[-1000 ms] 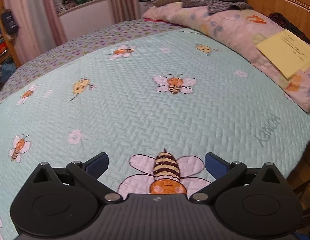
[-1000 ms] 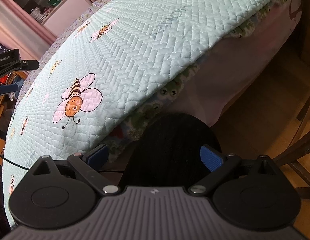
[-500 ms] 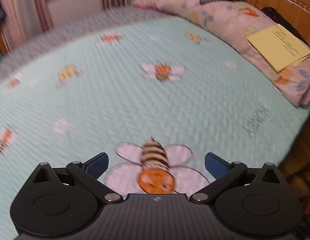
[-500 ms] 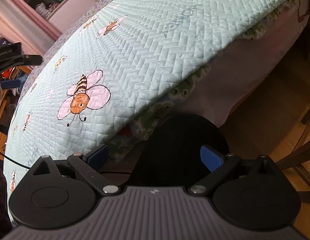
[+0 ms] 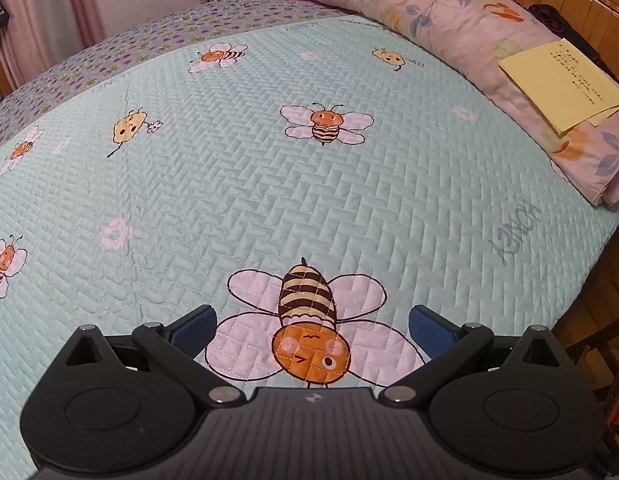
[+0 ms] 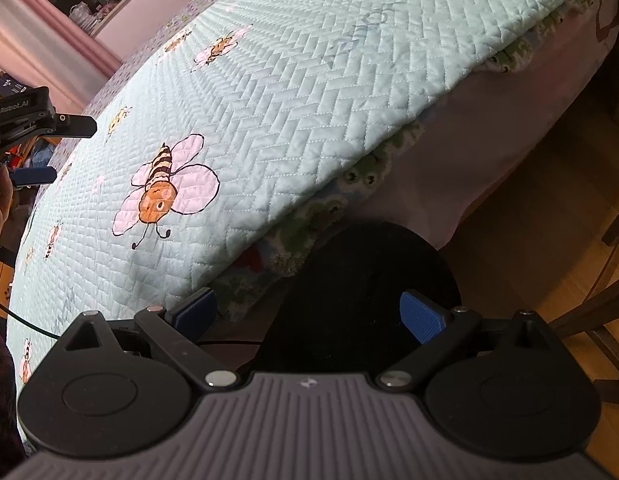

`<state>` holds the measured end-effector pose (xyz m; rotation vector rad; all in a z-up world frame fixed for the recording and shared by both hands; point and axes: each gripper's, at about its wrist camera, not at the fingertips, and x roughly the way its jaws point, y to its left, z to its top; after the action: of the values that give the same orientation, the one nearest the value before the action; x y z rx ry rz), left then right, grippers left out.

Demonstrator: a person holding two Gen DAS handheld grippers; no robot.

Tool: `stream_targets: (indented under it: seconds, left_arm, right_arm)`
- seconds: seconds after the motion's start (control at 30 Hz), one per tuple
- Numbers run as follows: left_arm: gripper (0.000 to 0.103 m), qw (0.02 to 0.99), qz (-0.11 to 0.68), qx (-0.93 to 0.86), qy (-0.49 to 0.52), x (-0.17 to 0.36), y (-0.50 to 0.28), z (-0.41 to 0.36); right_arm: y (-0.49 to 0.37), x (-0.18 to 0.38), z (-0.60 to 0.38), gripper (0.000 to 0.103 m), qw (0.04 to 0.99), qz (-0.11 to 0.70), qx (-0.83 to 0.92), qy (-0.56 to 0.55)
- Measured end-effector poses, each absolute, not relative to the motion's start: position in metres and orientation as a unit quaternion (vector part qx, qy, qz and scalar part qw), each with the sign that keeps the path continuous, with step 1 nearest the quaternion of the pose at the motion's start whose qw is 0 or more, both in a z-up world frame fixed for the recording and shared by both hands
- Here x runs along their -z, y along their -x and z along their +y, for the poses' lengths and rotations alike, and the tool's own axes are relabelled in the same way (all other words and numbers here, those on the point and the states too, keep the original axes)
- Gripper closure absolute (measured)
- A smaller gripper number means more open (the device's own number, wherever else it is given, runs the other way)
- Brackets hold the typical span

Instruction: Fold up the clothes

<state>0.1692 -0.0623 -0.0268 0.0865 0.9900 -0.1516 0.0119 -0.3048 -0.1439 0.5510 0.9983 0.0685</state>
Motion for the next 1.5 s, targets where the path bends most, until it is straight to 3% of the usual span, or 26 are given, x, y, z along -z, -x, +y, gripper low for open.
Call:
stream_targets:
  seconds: [0.7,1.13,1.27,1.5]
  left_arm:
    - [0.001,0.881,0.465,0.077,-0.036,0.021,-0.168,-0.061]
    - [0.006,0.891,0.446,0.082,-0.01,0.017,-0.164,-0.056]
    - [0.013,0.883,0.458,0.1,0.012,0.02,-0.167,-0.052]
    - [0.011,0.888,0.452,0.086,-0.002,0.019,-0.166,-0.052]
  right_arm:
    - [-0.011,0.145,-0.304,0.005,0.841,0.474,-0.033,-0.26]
    - [-0.012,0.144,-0.304,0.005,0.842,0.474,-0.032,-0.256]
    - [-0.01,0.144,-0.304,0.005,0.842,0.474,-0.03,-0.256]
    - [-0.012,0.143,-0.303,0.005,0.843,0.472,-0.032,-0.256]
